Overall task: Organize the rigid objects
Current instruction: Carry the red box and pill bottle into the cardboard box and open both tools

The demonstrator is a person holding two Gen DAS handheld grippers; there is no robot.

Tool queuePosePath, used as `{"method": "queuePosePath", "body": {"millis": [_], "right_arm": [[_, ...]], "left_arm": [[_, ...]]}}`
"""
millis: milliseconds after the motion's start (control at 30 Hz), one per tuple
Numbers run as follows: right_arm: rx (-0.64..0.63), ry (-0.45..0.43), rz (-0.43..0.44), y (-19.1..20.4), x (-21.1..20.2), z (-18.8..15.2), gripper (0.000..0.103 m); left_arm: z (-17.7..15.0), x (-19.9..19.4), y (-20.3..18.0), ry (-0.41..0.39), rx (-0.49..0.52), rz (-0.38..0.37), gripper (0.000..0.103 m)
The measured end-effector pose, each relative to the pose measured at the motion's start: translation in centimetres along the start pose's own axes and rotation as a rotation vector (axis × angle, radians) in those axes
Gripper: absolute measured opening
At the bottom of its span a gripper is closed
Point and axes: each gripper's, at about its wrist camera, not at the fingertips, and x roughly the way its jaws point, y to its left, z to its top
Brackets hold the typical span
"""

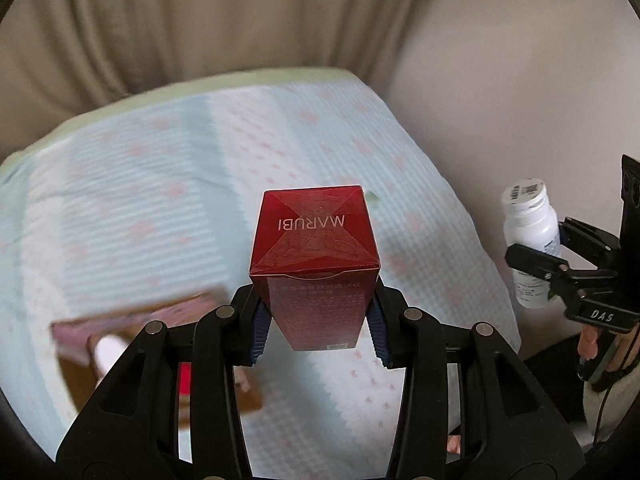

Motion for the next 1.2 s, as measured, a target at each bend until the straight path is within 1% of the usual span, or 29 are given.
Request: {"method": "queuePosePath", "body": {"millis": [67, 100, 167, 300, 400, 467, 567, 633, 667, 767, 833, 900, 1000, 1133, 1200], "right_arm": [[-0.015, -0.017, 0.043, 1.8, -0.8, 0.8, 0.050], [-0.017, -0.023, 0.064, 2.5, -0.9, 1.1, 0.050], [-0.020, -0.033, 0.113, 4.8, -1.3, 1.8, 0.050], [-0.032, -0.046, 0.183, 9.3, -1.2, 2.5, 0.050], [-0.039, -0.045, 0.220, 12.8, -0.5, 2.7, 0.050], [-0.025, -0.040, 0.239, 14.6, 0.1, 2.7, 0.050], [0.009, -0.025, 0.247, 17.5, 1.5, 2.6, 0.050], [0.034, -0.016, 0.241, 19.4, 2.5, 2.3, 0.050], [0.043, -0.032, 0.245, 20.3, 2.9, 2.2, 0.050], [0.098, -0.006, 0.233, 23.4, 4.3, 1.9, 0.050], [0.132, 0.012, 0.214, 25.4, 6.0, 1.4, 0.050], [0.170, 0.027, 0.200, 26.5, 7.4, 0.9, 0.050], [0.245, 0.048, 0.191, 28.3, 10.2, 0.0, 0.050], [0.318, 0.079, 0.176, 30.0, 14.7, -1.3, 0.050], [0.334, 0.087, 0.172, 30.6, 16.7, -1.7, 0.050]], "left_arm": [[-1.1, -2.9, 1.9, -0.025, -0.051, 0.028, 0.037], [-1.6, -3.7, 2.7, -0.033, -0.064, 0.039, 0.037], [-2.9, -6.5, 4.8, -0.054, -0.098, 0.079, 0.037], [-5.3, -10.2, 8.9, -0.080, -0.148, 0.140, 0.037], [-7.1, -12.2, 12.4, -0.088, -0.182, 0.188, 0.037], [-8.2, -13.1, 14.8, -0.088, -0.198, 0.198, 0.037], [-9.8, -14.1, 18.6, -0.083, -0.218, 0.193, 0.037], [-10.9, -14.2, 21.1, -0.070, -0.226, 0.191, 0.037], [-11.3, -14.2, 22.2, -0.063, -0.225, 0.188, 0.037], [-12.8, -13.3, 25.6, -0.032, -0.218, 0.166, 0.037], [-13.4, -12.3, 26.8, -0.005, -0.201, 0.158, 0.037], [-13.9, -10.3, 28.4, 0.036, -0.175, 0.152, 0.037], [-14.5, -7.7, 30.5, 0.088, -0.167, 0.126, 0.037], [-14.9, -4.1, 32.6, 0.129, -0.166, 0.105, 0.037], [-14.8, -2.0, 33.5, 0.142, -0.167, 0.100, 0.037]]}}
